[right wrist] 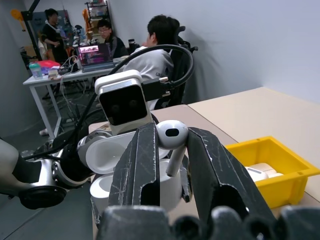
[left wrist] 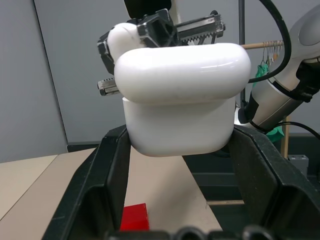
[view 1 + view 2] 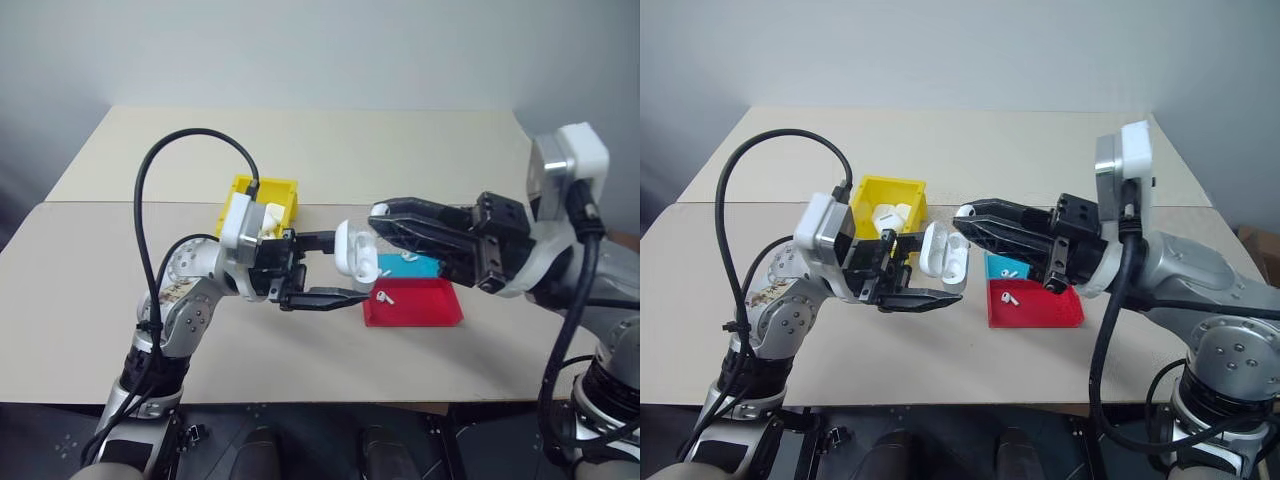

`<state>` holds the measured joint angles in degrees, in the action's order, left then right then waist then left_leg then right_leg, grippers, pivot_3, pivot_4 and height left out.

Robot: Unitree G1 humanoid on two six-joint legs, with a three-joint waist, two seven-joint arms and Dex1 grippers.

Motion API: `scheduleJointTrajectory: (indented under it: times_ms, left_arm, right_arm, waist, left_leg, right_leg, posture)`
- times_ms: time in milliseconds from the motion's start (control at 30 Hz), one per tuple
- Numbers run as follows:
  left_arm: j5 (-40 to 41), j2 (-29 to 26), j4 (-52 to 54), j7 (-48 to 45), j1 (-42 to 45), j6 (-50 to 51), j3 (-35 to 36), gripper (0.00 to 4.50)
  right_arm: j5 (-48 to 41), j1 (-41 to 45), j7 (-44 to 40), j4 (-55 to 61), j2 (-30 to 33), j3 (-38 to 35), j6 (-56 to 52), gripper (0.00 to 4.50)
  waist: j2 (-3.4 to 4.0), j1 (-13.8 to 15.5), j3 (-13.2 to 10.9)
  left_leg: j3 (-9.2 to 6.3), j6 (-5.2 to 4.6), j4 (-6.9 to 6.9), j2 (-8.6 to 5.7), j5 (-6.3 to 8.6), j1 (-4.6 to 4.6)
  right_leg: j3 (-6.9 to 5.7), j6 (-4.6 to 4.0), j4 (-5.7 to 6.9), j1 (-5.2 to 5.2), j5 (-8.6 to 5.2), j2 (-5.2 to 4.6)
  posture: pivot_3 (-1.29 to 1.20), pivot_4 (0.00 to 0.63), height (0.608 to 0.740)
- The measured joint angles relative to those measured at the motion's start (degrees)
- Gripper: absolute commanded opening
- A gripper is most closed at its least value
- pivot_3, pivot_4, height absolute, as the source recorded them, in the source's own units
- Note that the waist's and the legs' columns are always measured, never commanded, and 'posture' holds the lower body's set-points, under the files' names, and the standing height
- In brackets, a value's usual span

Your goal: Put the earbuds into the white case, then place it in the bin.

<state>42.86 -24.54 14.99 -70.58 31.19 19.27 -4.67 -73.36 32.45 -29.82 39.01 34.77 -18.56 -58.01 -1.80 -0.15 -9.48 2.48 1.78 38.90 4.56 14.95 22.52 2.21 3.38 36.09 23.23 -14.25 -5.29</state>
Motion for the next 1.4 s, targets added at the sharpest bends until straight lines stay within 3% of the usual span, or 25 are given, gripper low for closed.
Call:
scheduleJointTrajectory:
  times_ms: [433, 667, 1000, 1067, 1167, 1267, 1400]
  left_arm:
    - [-0.7, 0.0, -0.3, 0.0, 0.4, 0.1, -0.3, 2.7]
    - [-0.8, 0.1, -0.6, -0.2, 0.4, 0.1, -0.3, 2.7]
    - [-1.0, 0.2, -1.3, 0.4, 1.2, -0.1, 0.0, 2.7]
    - [-1.0, -0.3, -1.4, 0.4, 1.2, -0.1, 0.5, 2.7]
    - [-0.9, -1.6, -1.4, 0.1, 1.2, -0.1, 2.2, 2.7]
    - [-0.7, -2.7, -1.4, -0.4, 0.8, -0.2, 3.7, 2.7]
    - [-0.7, -2.9, -1.3, -0.7, -0.1, -0.3, 3.9, 2.7]
  right_arm:
    - [4.0, -2.4, 0.0, 0.5, 2.0, 5.9, 6.9, 0.63]
    - [7.1, -3.8, -0.7, 0.9, 3.1, 7.1, 9.9, 2.95]
    - [2.1, -2.8, -1.7, -0.2, 7.0, 4.6, 10.2, 2.95]
    - [3.2, -0.7, -3.4, -4.0, 10.1, 3.8, 10.5, 2.95]
    - [11.9, 0.7, -10.0, -10.2, 16.6, 5.6, 13.5, 2.95]
    - [25.6, 2.6, -19.0, -17.6, 22.6, 13.7, 19.7, 2.95]
    - [43.9, 12.6, -31.2, -31.4, 23.6, 28.7, 29.7, 1.66]
  waist:
    - [0.0, 0.0, 0.0]
    - [0.0, 0.0, 0.0]
    - [0.0, 0.0, 0.0]
    - [0.0, 0.0, 0.0]
    - [0.01, 0.0, 0.0]
    - [0.02, 0.0, 0.0]
    - [0.1, -1.1, -0.1]
  left_leg:
    - [-0.01, 0.0, 0.0, 0.0, 0.0, 0.01]
    - [-0.01, 0.0, 0.0, 0.0, 0.0, 0.03]
    - [-0.01, -0.01, 0.01, 0.0, 0.0, 0.03]
    - [0.0, -0.01, 0.02, 0.0, 0.0, 0.03]
    - [0.01, -0.01, -0.01, 0.0, 0.01, 0.02]
    - [0.04, -0.02, -0.02, 0.0, 0.01, 0.04]
    - [0.15, -0.02, 0.0, 0.0, 0.01, 0.01]
  right_leg:
    - [0.0, 0.0, -0.01, 0.01, 0.0, 0.0]
    - [-0.01, 0.0, -0.03, 0.01, 0.0, 0.0]
    - [-0.01, 0.0, -0.03, 0.01, 0.0, 0.0]
    - [-0.01, 0.0, -0.04, 0.0, 0.0, -0.01]
    - [-0.01, 0.0, -0.08, 0.02, 0.0, 0.0]
    - [0.0, 0.0, -0.11, 0.04, 0.0, -0.01]
    - [0.09, 0.0, -0.06, 0.09, 0.0, 0.0]
  posture:
    - [0.0, 0.15, 0.74]
    - [0.0, 0.15, 0.74]
    - [0.0, 0.15, 0.74]
    - [0.0, 0.15, 0.74]
    - [0.0, 0.15, 0.74]
    - [0.0, 0.15, 0.74]
    - [0.0, 0.15, 0.74]
